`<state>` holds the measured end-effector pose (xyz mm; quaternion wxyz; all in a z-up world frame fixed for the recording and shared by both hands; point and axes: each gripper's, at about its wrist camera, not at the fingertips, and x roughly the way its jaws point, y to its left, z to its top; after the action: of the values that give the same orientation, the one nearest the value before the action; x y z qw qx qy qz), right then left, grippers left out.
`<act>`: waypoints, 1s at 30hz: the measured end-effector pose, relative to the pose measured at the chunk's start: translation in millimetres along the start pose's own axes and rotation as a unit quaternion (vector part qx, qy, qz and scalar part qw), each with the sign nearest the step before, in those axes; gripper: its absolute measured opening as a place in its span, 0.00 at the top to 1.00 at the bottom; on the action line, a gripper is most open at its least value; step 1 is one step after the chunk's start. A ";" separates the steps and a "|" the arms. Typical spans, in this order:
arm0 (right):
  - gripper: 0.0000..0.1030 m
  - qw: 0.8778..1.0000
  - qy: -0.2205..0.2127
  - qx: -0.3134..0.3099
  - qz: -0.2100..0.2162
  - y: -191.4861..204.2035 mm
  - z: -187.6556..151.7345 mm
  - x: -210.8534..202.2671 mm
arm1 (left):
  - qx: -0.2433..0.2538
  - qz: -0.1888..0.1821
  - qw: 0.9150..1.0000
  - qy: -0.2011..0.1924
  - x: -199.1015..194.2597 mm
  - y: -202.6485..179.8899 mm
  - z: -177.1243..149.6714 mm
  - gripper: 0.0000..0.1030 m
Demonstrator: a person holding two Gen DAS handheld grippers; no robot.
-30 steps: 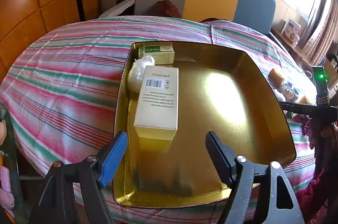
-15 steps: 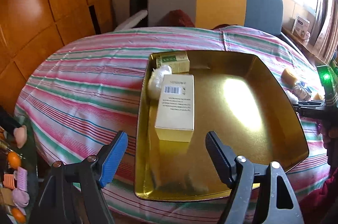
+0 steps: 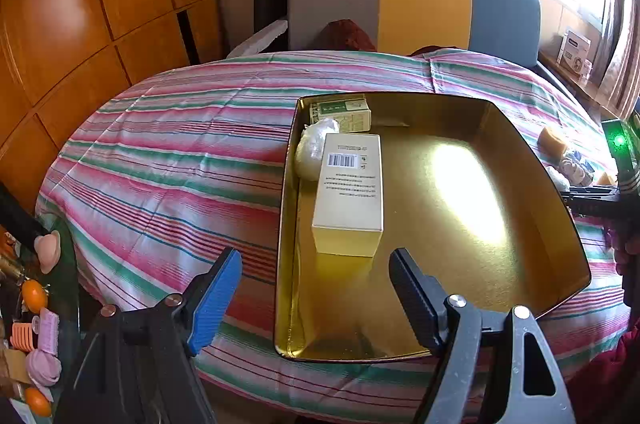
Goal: Organize objects
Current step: 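Carry the second plastic bundle into the gold tray and open the right tool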
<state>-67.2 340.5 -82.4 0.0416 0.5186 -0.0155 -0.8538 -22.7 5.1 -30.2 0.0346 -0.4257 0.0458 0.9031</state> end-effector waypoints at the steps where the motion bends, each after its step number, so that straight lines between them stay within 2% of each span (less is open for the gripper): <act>1: 0.70 1.000 0.000 0.000 -0.001 0.2 -0.1 -0.2 | -0.001 0.000 1.000 0.000 -0.4 0.7 -0.1 0.25; 9: 0.71 1.000 -0.010 0.013 -0.020 -0.5 -1.9 -11.2 | -0.008 -0.001 1.000 -0.007 -4.5 12.1 -1.0 0.25; 13: 0.71 0.998 -0.047 0.032 -0.013 -2.7 -0.4 -40.6 | -0.016 -0.001 1.000 -0.004 -2.9 20.6 -3.0 0.25; 17: 0.71 0.997 -0.078 0.017 0.013 16.9 3.6 -69.9 | -0.027 -0.003 1.000 0.003 -0.5 29.5 -6.3 0.25; 19: 0.71 0.996 -0.083 -0.007 0.036 37.3 6.4 -79.0 | -0.035 -0.007 0.999 0.008 0.5 36.0 -7.8 0.25; 23: 0.71 0.988 -0.070 -0.076 0.112 98.1 3.3 -85.0 | -0.066 -0.016 0.998 0.013 -0.4 61.4 -7.9 0.25; 25: 0.71 0.981 -0.061 -0.119 0.142 133.1 -1.4 -83.8 | -0.089 -0.016 0.996 0.012 -2.5 76.2 -7.5 0.25; 28: 0.71 0.962 -0.040 -0.188 0.193 195.0 -11.0 -77.2 | -0.112 -0.010 0.994 0.005 -6.6 93.3 -8.0 0.26; 30: 0.71 0.953 -0.029 -0.218 0.208 227.3 -16.1 -70.8 | -0.119 -0.007 0.993 0.002 -7.3 99.5 -8.4 0.26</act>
<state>-8.0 120.5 -11.3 0.3304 0.4571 0.0624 -0.8234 -21.7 -94.8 -24.6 -0.0099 -0.4288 -0.0655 0.9010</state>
